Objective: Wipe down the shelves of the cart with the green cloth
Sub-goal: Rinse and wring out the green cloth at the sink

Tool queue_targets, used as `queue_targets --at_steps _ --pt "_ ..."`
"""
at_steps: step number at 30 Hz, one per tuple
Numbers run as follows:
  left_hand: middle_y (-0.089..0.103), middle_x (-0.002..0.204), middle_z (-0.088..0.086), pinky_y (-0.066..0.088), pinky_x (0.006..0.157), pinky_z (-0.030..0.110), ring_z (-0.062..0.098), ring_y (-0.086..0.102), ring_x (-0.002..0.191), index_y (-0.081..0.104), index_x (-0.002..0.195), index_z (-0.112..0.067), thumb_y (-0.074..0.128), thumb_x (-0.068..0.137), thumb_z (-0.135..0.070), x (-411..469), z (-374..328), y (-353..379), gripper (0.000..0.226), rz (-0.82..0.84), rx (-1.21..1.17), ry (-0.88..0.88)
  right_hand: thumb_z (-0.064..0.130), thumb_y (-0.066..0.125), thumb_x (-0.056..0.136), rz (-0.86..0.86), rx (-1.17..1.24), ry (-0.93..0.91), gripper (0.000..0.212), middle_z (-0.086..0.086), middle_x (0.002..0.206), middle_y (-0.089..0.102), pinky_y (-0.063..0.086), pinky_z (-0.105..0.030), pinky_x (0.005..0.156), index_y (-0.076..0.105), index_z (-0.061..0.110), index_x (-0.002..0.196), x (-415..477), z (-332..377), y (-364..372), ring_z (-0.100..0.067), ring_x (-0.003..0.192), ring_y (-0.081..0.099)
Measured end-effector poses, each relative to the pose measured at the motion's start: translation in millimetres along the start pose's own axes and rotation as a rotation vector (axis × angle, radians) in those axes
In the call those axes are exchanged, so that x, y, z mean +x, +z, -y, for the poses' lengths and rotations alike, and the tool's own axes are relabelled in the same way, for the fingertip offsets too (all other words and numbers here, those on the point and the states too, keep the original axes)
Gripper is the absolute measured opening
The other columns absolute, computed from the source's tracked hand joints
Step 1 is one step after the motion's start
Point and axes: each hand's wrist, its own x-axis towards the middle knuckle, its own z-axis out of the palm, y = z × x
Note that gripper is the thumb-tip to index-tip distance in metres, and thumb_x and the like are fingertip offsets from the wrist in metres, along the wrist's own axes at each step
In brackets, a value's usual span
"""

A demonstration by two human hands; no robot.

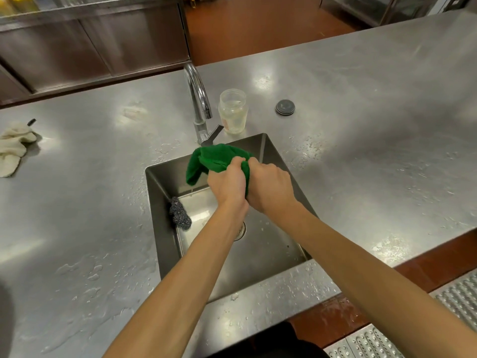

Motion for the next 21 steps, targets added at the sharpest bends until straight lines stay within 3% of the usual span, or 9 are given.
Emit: queue_targets --at_steps 5,10,13,15,18,20,21 --pt "0.061 0.056 -0.006 0.051 0.054 0.028 0.009 0.06 0.053 0.059 0.073 -0.013 0.06 0.079 0.003 9.7 1.1 -9.6 0.017 0.094 0.146 0.147 0.034 0.061 0.081 0.128 0.162 0.051 0.025 -0.005 0.078 0.064 0.037 -0.029 0.058 0.059 0.014 0.096 0.5 2.8 -4.5 -0.025 0.066 0.055" --pt "0.06 0.053 -0.009 0.051 0.056 0.029 0.015 0.062 0.06 0.058 0.064 -0.019 0.059 0.071 -0.002 13.8 1.5 -12.4 0.019 0.112 0.271 0.229 0.028 0.063 0.08 0.197 0.332 0.036 0.01 0.004 0.068 0.059 0.043 -0.028 0.056 0.059 0.019 0.083 -2.0 5.4 -2.3 -0.025 0.067 0.06" --pt "0.062 0.064 -0.001 0.057 0.063 0.037 0.022 0.064 0.069 0.058 0.066 -0.018 0.06 0.069 -0.007 16.4 4.1 -14.5 0.011 0.152 0.36 0.243 0.029 0.067 0.08 0.169 0.361 0.072 0.019 0.005 0.07 0.057 0.034 -0.019 0.047 0.061 0.017 0.093 -4.8 0.9 8.2 -0.012 0.057 0.051" --pt "0.066 0.071 0.004 0.061 0.073 0.045 0.024 0.067 0.075 0.061 0.071 -0.015 0.063 0.069 -0.012 19.2 3.6 -17.9 0.004 0.182 0.464 0.282 0.032 0.07 0.078 0.21 0.45 0.102 0.03 0.011 0.073 0.055 0.031 -0.013 0.049 0.056 0.018 0.1 -8.5 -4.3 17.6 -0.002 0.057 0.046" --pt "0.069 0.075 0.005 0.06 0.077 0.046 0.025 0.07 0.08 0.064 0.075 -0.012 0.072 0.07 -0.014 24.8 -2.7 -27.9 0.009 0.2 0.621 0.336 0.038 0.08 0.07 0.398 0.698 0.106 0.053 0.009 0.099 0.063 0.045 -0.017 0.065 0.052 0.025 0.114 -18.3 -20.7 28.1 -0.007 0.087 0.062" --pt "0.068 0.072 0.004 0.059 0.074 0.041 0.024 0.069 0.077 0.063 0.074 -0.011 0.074 0.072 -0.015 29.0 -7.4 -37.0 0.012 0.234 0.734 0.39 0.046 0.086 0.064 0.484 0.841 0.181 0.091 0.01 0.133 0.049 0.046 -0.021 0.08 0.035 0.035 0.139 -22.0 -35.9 26.9 -0.007 0.115 0.054" --pt "0.066 0.071 0.003 0.058 0.072 0.038 0.02 0.067 0.075 0.063 0.073 -0.013 0.076 0.072 -0.015 30.6 -9.3 -41.4 0.013 0.27 0.781 0.428 0.052 0.086 0.062 0.486 0.915 0.237 0.103 0.012 0.14 0.041 0.045 -0.025 0.087 0.025 0.041 0.145 -21.6 -42.1 25.0 -0.007 0.122 0.048"
